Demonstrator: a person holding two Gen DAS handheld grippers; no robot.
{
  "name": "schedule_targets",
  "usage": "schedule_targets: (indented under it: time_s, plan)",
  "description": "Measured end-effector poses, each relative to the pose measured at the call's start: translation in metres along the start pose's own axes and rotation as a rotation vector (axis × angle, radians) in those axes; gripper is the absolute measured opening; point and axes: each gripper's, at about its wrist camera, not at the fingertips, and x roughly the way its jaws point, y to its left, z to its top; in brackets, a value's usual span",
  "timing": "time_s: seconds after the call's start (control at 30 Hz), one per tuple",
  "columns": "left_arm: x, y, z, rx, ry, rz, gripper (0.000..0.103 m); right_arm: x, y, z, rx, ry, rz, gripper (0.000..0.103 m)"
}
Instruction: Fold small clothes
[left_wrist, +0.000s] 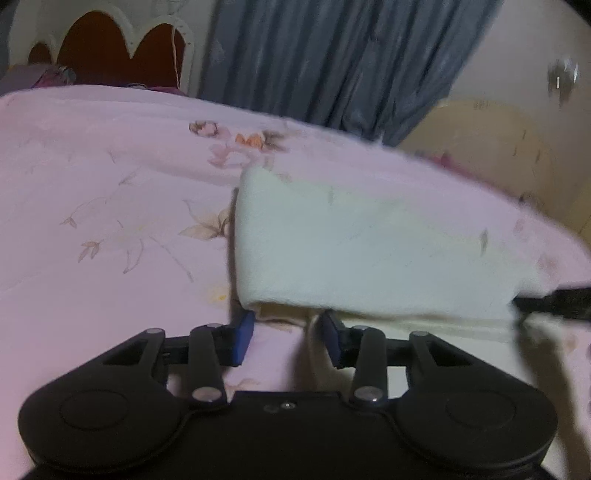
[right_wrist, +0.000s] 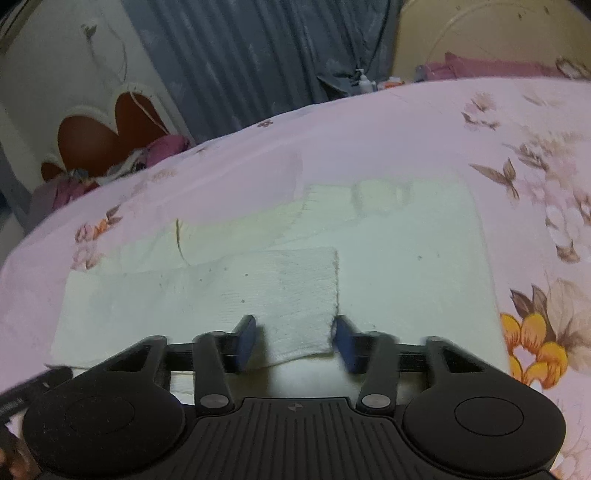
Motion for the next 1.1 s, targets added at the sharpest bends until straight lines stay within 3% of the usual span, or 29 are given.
schedule_targets:
  time_s: [0.2, 0.33, 0.53, 1.1]
  plan:
    - [0.003, -0.003, 0.000, 0.019, -0.009, 0.013, 0.037, -0.015, 0.007, 0.001, -0.066, -0.078, -0.004, 0.006]
    - [0.003, -0.008, 0.000, 0.070, 0.000, 0.027, 0.037, -0.041, -0.006, 0.003, -0.083, -0.170, -0.077, 0.006]
    - [0.002, -0.008, 0.001, 0.078, 0.008, 0.021, 0.035, -0.055, -0.045, -0.005, -0.043, -0.144, -0.113, 0.006]
    - [0.003, -0.011, 0.002, 0.106, 0.018, 0.025, 0.032, -0.048, -0.065, -0.023, -0.023, -0.101, -0.163, 0.006]
